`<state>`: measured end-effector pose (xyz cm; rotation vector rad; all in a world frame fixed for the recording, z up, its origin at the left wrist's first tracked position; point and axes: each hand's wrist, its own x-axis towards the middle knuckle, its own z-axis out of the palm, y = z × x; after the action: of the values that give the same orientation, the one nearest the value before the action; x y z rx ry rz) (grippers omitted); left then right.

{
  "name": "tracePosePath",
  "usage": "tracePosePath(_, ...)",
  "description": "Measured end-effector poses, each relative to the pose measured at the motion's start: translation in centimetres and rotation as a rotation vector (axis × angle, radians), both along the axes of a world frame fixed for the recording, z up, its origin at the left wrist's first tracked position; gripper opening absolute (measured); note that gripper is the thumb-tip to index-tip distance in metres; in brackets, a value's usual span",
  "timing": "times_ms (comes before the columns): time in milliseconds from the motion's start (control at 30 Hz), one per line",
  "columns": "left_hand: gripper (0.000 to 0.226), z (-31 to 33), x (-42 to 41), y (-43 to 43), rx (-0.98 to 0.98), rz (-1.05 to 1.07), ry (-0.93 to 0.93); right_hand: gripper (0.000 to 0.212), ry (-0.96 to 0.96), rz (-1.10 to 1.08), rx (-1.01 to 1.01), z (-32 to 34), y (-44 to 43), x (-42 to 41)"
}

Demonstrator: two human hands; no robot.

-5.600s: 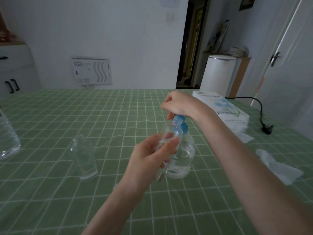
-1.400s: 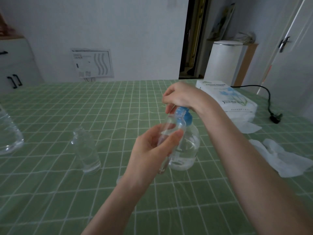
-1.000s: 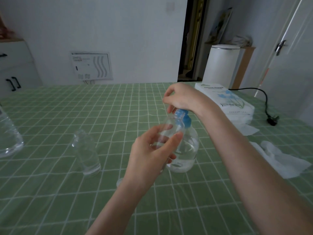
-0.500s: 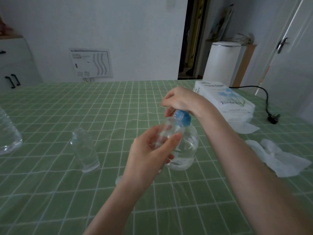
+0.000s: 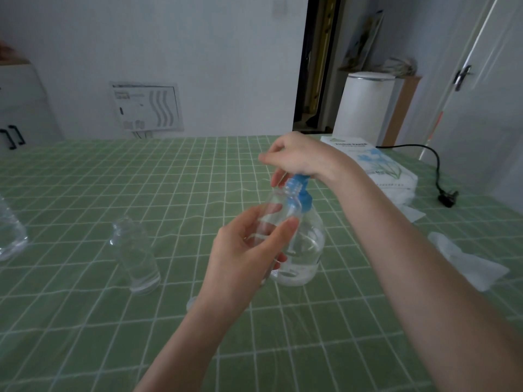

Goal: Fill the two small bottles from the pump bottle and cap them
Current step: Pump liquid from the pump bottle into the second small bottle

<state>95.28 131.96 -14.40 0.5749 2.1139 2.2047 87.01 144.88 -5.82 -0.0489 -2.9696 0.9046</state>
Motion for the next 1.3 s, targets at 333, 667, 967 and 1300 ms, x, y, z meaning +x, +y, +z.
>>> tracePosePath(333, 0.025, -0.1, -0.1, 0.0, 0.017, -0.003, 0.015, 0.047, -0.065, 0.001, -0.016, 0.1, -0.6, 0.3)
tracePosePath(667, 0.019, -0.2, 0.0, -0.1, -0.002, -0.004, 0.020, 0.042, -0.120, -0.015, 0.048, -0.4, -0.5, 0.0)
tracePosePath(967, 0.031, -0.6, 0.1, -0.1, -0.038, 0.028, 0.017, 0.044, -0.134, -0.033, 0.015, -1.6, -0.4, -0.2)
tracePosePath(1300, 0.024, 0.0, 0.0, 0.0, 0.008, 0.006, 0.031, 0.056, -0.126, -0.012, 0.072, -0.2, -0.5, -0.2)
